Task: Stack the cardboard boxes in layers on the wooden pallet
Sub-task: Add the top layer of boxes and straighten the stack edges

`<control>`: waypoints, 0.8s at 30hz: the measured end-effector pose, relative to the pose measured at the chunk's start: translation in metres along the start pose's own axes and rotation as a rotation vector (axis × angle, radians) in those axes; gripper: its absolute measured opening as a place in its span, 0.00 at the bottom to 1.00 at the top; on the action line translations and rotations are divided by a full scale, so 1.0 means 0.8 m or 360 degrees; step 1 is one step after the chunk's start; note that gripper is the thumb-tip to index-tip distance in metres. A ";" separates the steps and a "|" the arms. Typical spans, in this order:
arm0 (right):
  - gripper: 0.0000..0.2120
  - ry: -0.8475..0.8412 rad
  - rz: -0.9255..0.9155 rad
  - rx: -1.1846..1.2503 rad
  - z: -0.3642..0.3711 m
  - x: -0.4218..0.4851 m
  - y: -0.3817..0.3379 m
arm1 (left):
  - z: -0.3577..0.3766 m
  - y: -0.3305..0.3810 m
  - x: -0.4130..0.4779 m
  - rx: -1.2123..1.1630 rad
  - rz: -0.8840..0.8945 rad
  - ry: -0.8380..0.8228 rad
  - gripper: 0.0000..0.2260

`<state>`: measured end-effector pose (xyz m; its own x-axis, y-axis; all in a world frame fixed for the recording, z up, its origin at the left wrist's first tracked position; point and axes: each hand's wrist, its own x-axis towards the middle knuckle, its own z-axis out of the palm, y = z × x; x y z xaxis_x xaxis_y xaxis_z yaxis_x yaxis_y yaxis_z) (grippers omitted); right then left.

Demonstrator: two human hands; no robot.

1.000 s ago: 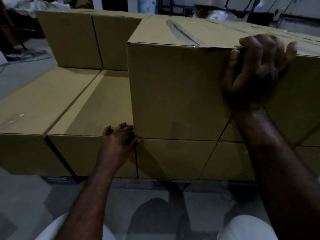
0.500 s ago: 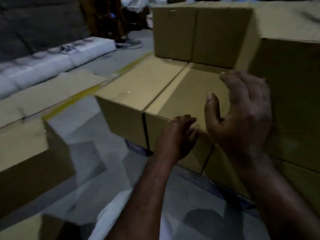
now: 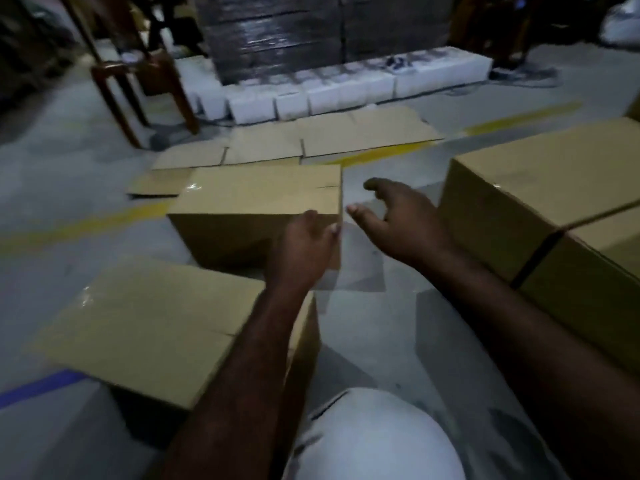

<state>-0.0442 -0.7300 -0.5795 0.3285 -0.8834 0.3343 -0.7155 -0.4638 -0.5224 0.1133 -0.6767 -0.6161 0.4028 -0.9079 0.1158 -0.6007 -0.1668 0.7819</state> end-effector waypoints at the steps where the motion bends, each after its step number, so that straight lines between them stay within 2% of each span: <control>1: 0.29 -0.0107 -0.0027 0.0016 0.026 0.009 -0.014 | -0.016 -0.031 -0.001 -0.0007 -0.0081 0.0066 0.23; 4: 0.31 -0.0464 -0.0130 -0.0044 0.120 0.027 -0.058 | -0.060 -0.139 -0.010 0.0118 -0.0559 0.0240 0.30; 7: 0.35 -0.0849 -0.0093 -0.0193 0.223 0.033 -0.076 | -0.088 -0.246 -0.040 0.0087 -0.1322 0.0441 0.45; 8: 0.36 -0.0964 -0.0065 -0.0264 0.256 0.035 -0.079 | -0.095 -0.270 -0.056 0.0078 -0.1530 0.0465 0.46; 10: 0.39 -0.1135 0.0000 -0.0312 0.307 0.036 -0.082 | -0.110 -0.294 -0.081 0.0124 -0.1746 0.0441 0.46; 13: 0.38 -0.1269 0.0209 -0.0125 0.341 0.035 -0.084 | -0.122 -0.302 -0.070 -0.0065 -0.1797 0.0443 0.50; 16: 0.36 -0.1300 0.0259 -0.0036 0.340 0.043 -0.097 | -0.139 -0.296 -0.041 -0.0037 -0.1801 0.0448 0.48; 20: 0.31 -0.1178 0.0323 0.0042 0.290 0.068 -0.125 | -0.187 -0.241 0.000 0.0140 -0.1621 0.0415 0.39; 22: 0.31 -0.1152 0.0342 0.0035 0.251 0.081 -0.143 | -0.215 -0.202 0.015 0.0221 -0.1553 0.0413 0.38; 24: 0.35 -0.1125 0.0326 0.0039 0.212 0.093 -0.163 | -0.240 -0.165 0.017 0.0289 -0.1522 0.0453 0.39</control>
<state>0.1778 -0.7469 -0.6195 0.5148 -0.7814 -0.3528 -0.7938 -0.2790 -0.5404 0.3307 -0.5929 -0.6000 0.9052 -0.2417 -0.3495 -0.0265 -0.8530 0.5212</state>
